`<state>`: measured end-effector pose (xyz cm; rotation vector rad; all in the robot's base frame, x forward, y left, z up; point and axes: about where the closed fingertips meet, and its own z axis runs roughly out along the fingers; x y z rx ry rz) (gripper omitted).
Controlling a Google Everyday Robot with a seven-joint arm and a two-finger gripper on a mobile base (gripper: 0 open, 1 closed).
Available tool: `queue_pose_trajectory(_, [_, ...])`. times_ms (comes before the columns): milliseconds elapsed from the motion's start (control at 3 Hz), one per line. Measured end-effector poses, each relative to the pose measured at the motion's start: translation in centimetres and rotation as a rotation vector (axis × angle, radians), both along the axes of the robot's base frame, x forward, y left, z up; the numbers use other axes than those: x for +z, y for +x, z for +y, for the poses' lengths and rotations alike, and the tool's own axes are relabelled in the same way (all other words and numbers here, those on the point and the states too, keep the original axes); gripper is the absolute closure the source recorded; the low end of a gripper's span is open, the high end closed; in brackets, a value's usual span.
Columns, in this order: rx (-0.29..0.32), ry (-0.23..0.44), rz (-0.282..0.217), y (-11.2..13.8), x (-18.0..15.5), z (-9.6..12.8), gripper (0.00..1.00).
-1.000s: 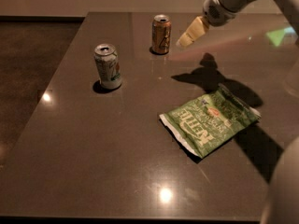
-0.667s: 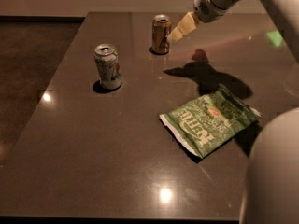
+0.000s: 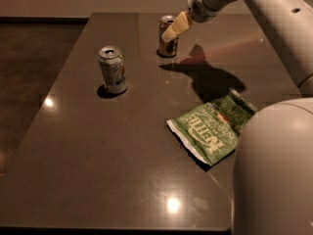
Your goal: Move orange can near 7up can
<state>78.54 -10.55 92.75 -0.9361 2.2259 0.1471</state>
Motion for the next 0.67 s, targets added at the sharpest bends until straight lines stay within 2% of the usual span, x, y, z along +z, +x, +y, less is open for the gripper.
queue_pose_trajectory(667, [-0.015,0.050,-0.053,2.5,-0.8,2.4,0.00])
